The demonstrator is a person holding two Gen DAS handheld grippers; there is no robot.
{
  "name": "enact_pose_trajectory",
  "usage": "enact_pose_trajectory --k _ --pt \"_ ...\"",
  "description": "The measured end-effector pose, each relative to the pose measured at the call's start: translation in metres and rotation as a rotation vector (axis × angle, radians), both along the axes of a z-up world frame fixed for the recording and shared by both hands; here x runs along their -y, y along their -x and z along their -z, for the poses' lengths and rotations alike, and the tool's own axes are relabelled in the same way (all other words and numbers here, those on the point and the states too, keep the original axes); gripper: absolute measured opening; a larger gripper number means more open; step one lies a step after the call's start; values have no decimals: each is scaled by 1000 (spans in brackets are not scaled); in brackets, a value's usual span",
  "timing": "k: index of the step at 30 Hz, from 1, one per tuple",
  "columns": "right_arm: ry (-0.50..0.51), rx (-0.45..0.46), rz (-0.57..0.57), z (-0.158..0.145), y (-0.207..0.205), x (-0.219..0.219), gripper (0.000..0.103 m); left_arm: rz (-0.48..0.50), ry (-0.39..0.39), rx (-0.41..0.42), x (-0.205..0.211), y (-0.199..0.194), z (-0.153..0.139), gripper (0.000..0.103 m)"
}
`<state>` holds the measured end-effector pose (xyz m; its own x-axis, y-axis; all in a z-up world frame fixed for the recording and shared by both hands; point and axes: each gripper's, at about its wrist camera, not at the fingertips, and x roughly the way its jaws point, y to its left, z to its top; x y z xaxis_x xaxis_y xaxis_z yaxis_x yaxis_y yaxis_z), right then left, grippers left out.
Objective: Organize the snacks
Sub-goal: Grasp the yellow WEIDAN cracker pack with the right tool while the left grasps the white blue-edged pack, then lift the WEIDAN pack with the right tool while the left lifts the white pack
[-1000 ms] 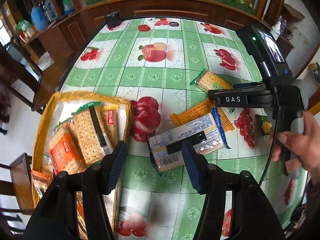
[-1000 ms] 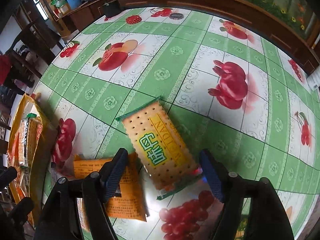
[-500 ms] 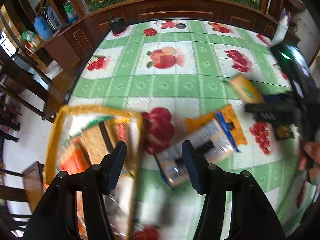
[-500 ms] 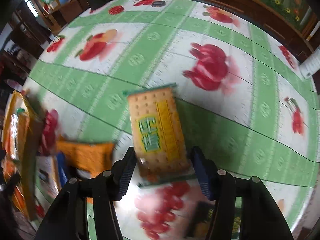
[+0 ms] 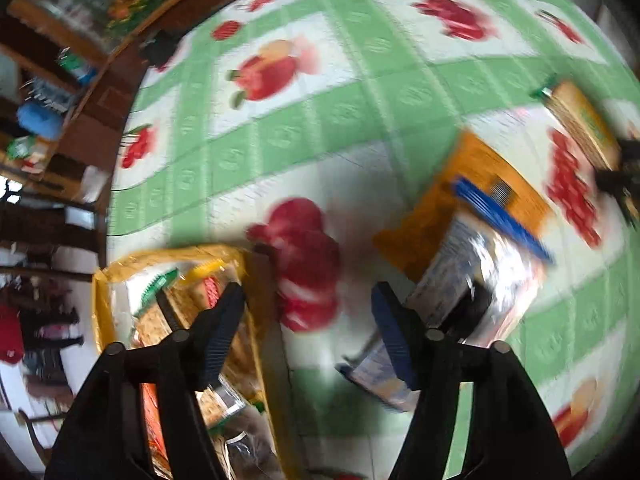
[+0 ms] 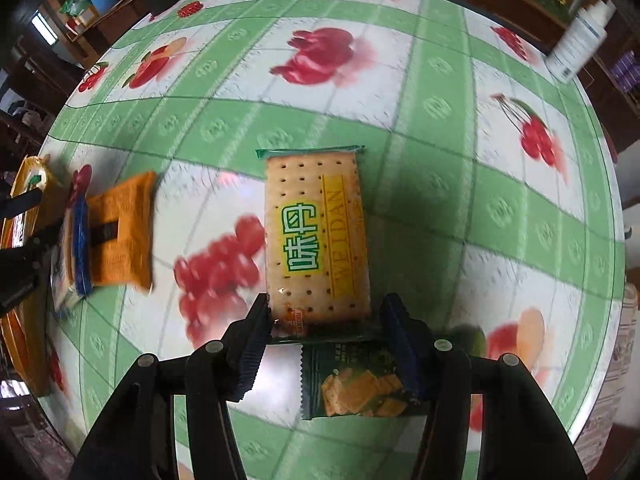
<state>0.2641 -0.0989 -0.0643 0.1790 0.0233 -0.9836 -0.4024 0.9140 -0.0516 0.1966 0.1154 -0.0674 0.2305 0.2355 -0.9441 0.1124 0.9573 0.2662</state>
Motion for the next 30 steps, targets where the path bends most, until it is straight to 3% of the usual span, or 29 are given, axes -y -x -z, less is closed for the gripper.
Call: enact_pose_trajectory --k 2,6,14,16,23,26,30 --pt "3 -2 -4 -1 7 7 58 20 28 -16 7 12 -1 73" --pt "0 -15 -19 -1 21 18 58 34 5 -38 23 34 -1 74" --pt "-5 -32 -16 -1 45 34 64 -243 211 -31 26 41 -20 74" --pt "-7 -31 -20 0 47 34 67 -299 172 -19 36 41 -16 74" --pt "11 -18 -48 2 58 24 71 -440 191 15 61 37 -13 80" --pt "21 -12 -56 4 60 20 71 -491 137 56 60 46 -15 80" --pt "28 -5 -72 5 67 23 75 -576 209 64 40 54 -11 80"
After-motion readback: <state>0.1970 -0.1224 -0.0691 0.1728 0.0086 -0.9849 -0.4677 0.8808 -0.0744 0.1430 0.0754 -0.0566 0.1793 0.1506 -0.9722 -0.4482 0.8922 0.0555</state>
